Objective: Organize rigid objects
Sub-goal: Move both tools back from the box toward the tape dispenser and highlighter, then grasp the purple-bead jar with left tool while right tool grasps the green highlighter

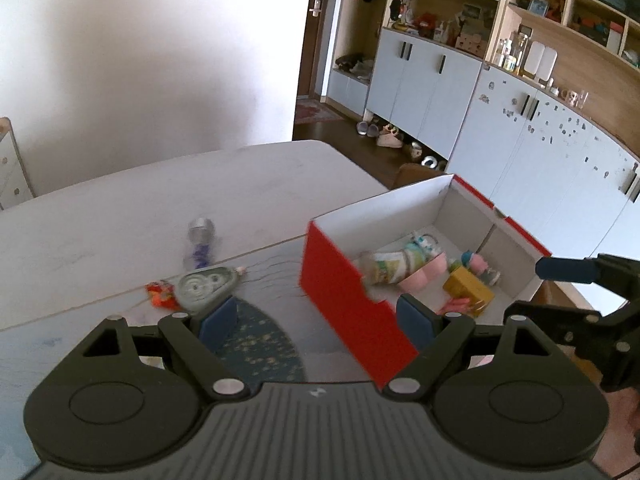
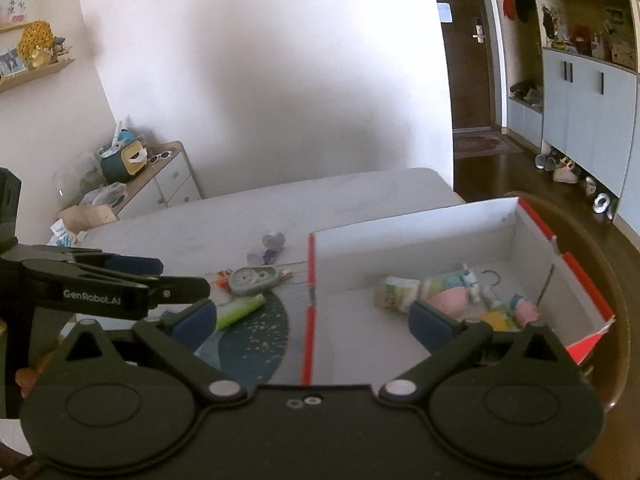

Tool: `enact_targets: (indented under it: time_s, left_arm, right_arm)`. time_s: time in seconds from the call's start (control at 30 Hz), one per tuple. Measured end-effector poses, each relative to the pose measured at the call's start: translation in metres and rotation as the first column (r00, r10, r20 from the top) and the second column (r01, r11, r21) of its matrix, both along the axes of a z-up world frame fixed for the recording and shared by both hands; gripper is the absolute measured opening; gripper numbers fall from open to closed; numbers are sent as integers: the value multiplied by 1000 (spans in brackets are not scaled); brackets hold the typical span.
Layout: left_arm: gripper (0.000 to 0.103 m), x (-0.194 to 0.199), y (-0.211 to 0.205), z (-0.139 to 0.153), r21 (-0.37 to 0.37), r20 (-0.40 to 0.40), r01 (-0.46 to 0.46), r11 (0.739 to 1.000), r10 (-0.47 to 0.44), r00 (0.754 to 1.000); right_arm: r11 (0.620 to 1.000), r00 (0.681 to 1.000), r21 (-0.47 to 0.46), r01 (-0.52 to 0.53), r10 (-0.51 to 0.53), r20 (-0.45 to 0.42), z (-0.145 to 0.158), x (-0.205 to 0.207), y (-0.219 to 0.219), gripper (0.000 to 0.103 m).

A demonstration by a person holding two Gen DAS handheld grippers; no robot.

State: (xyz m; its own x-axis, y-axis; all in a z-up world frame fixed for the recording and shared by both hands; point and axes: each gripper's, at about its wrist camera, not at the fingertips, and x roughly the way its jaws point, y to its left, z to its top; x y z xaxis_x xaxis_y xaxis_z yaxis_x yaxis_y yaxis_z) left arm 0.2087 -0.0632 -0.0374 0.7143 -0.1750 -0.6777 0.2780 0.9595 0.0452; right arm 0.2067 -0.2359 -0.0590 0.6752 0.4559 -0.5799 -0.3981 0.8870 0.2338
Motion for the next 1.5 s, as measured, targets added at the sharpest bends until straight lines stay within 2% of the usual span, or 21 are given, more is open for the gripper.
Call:
enact_targets:
  time_s: [0.23,0.43,0.53,0.7,0.97,1.17,1.33,1.5]
  left_arm:
    - [87,2,42,-1,-37,-12,-11,999,11,1000]
    - [88,11,65,-10,5,0,1,1000,-1,1000]
    - [100,16,76,-17,5,10,11,1000,-11,1000]
    - [100,33,94,-28,-21,-5,-7,1000,7,1000]
    - [100,71,121,-45,-31,-47,-64,997,62,997]
    - [100,92,122,-55,-18,-42,-14,1000,13,999]
    - [100,112,119,-66,18,-22,10,1000,-10,1000]
    - [100,131,116,-78,46,-24,34,998,-33,999]
  right_arm:
    - [999,999,-20,-45,45,-10,-7,-5,38,103]
    - [991,993,-69,-114,112,-20,-15,-9,80,102]
    - [985,989,-89,-145,143,-28,-19,-7,99,102]
    - [977,983,-120,-179,172,-60,-29,2,128,102]
    - [975,984,-152,-164,151,-95,-55,28,164,102]
    - [981,987,-164,-107,84,-137,-82,52,173,99]
    - [968,991,-233,-90,64,-118,-97,66,188,99]
    - [972,991,-227,-56,26,-133,-110,81,194,99]
